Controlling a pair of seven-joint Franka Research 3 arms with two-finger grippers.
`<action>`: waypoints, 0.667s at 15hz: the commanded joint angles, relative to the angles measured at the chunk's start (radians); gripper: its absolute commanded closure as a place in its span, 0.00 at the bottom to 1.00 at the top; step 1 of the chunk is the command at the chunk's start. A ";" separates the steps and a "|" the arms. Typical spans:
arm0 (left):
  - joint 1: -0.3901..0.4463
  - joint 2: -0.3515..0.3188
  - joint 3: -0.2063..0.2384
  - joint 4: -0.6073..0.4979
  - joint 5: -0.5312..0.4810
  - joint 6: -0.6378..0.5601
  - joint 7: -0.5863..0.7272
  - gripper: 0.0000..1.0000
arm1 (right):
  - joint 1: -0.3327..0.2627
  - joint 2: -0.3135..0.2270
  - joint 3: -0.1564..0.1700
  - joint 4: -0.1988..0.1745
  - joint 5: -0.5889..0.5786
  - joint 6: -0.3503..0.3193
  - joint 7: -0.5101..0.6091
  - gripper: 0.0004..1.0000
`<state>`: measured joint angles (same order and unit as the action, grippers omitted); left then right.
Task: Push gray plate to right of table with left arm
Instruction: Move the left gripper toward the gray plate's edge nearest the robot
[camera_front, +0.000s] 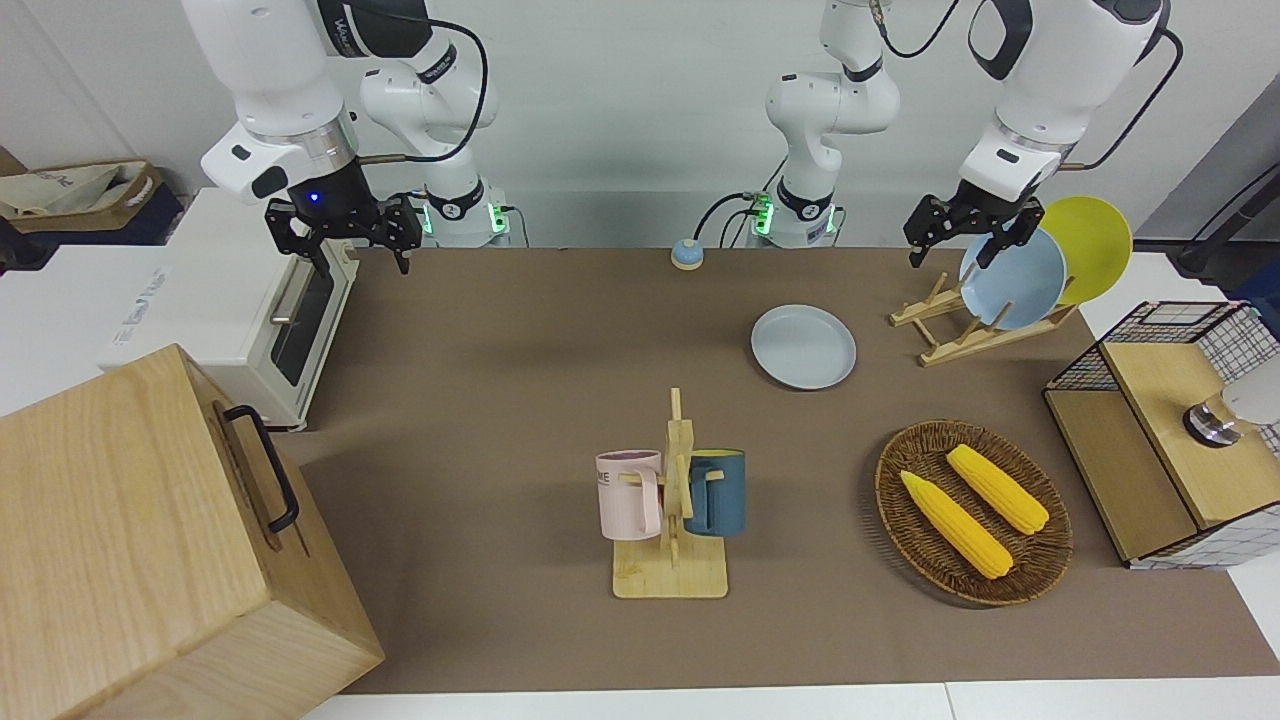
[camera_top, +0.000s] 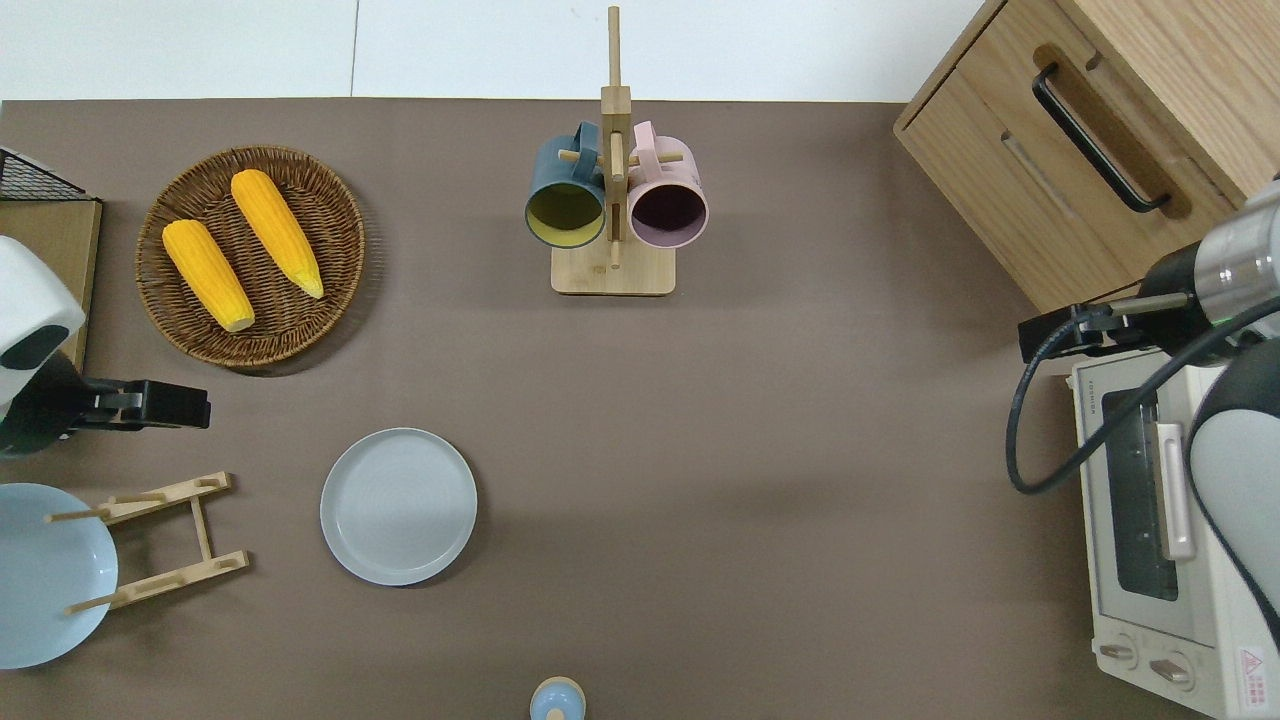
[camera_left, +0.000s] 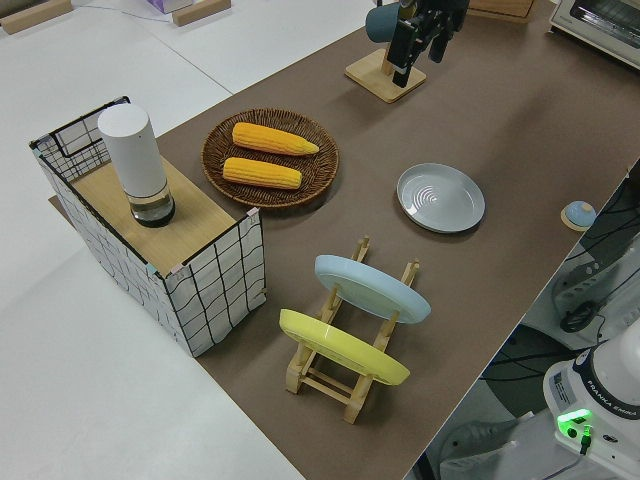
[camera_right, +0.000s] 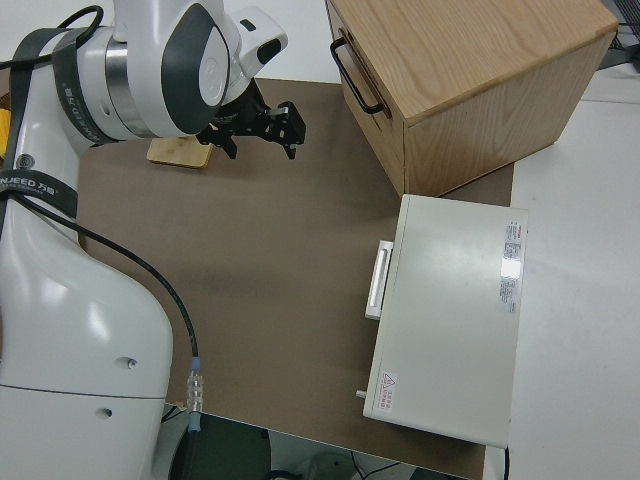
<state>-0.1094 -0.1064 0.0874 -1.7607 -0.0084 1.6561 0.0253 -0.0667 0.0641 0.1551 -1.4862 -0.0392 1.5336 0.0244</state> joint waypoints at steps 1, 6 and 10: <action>0.004 0.001 -0.008 0.012 -0.007 0.004 -0.010 0.01 | -0.001 -0.006 0.000 0.001 0.007 -0.010 0.005 0.02; 0.005 -0.003 -0.006 0.007 -0.007 -0.013 -0.010 0.01 | -0.001 -0.006 0.000 0.001 0.007 -0.010 0.003 0.02; 0.005 -0.016 -0.006 -0.011 -0.007 -0.013 -0.011 0.01 | -0.001 -0.006 0.000 0.001 0.007 -0.010 0.003 0.02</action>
<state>-0.1095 -0.1064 0.0853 -1.7604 -0.0085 1.6540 0.0232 -0.0667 0.0641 0.1551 -1.4862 -0.0392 1.5336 0.0244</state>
